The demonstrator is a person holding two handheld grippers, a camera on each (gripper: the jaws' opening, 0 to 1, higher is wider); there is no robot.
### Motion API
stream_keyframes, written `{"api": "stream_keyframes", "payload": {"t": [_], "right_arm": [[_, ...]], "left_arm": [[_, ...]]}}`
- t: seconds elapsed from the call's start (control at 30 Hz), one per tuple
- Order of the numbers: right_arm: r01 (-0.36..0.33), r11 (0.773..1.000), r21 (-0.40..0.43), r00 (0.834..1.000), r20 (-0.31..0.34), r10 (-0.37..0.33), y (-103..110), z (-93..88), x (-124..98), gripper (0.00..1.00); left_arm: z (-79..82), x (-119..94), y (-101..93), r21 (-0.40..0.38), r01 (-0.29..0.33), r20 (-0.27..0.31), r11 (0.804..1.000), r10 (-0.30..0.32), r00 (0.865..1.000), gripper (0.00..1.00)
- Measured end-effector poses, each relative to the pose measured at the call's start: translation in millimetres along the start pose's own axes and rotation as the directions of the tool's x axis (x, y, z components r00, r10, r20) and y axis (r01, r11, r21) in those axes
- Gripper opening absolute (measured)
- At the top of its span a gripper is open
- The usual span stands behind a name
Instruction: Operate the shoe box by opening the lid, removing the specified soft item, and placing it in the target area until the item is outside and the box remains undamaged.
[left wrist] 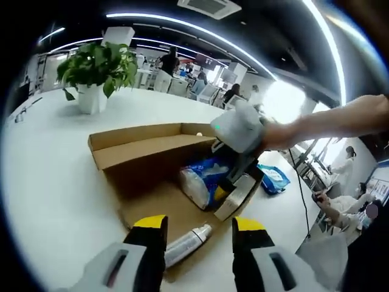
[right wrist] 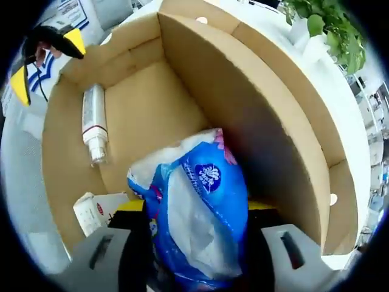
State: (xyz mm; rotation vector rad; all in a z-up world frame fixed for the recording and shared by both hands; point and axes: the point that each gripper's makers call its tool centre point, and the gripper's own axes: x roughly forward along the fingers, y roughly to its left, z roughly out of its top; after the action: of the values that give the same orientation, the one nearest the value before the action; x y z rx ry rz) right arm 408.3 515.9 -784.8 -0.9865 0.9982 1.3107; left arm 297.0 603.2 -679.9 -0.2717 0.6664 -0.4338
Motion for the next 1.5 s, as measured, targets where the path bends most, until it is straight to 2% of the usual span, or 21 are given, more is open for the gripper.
{"api": "stream_keyframes", "payload": {"t": [0.13,0.27,0.6,0.93,1.2,1.37,1.5], "right_arm": [[0.001,1.000,0.016,1.000,0.022,-0.001,2.4,4.1,-5.3,0.36],[-0.001,1.000,0.024,0.999,0.043,0.000,8.6,8.2,-11.1,0.33],[0.042,0.999,0.030,0.994,0.096,-0.045,6.9,17.4,-33.3,0.32],[0.102,0.994,0.036,0.982,0.154,-0.107,7.0,27.1,-66.5,0.32],[0.165,0.986,0.024,0.974,0.156,-0.167,7.0,21.1,-91.6,0.32],[0.204,0.978,0.044,0.963,0.172,-0.209,3.9,18.3,-110.6,0.32],[0.236,0.971,0.047,0.957,0.161,-0.240,1.7,7.7,-122.1,0.32]], "left_arm": [[2.8,-0.1,-0.8,0.002,0.001,0.004,1.000,-0.001,1.000,0.43],[4.5,-2.6,-1.2,0.004,0.001,0.008,1.000,-0.001,1.000,0.42],[6.4,-11.7,-4.1,0.028,0.002,0.014,1.000,-0.003,1.000,0.43],[4.3,-16.1,-20.2,0.056,0.033,0.010,0.998,-0.033,0.999,0.44],[3.0,-17.1,-39.3,0.089,0.069,0.002,0.994,-0.070,0.998,0.44],[0.1,-17.3,-50.3,0.097,0.089,-0.003,0.991,-0.089,0.996,0.44],[-1.7,-18.6,-59.6,0.106,0.108,-0.011,0.989,-0.107,0.994,0.44]]}}
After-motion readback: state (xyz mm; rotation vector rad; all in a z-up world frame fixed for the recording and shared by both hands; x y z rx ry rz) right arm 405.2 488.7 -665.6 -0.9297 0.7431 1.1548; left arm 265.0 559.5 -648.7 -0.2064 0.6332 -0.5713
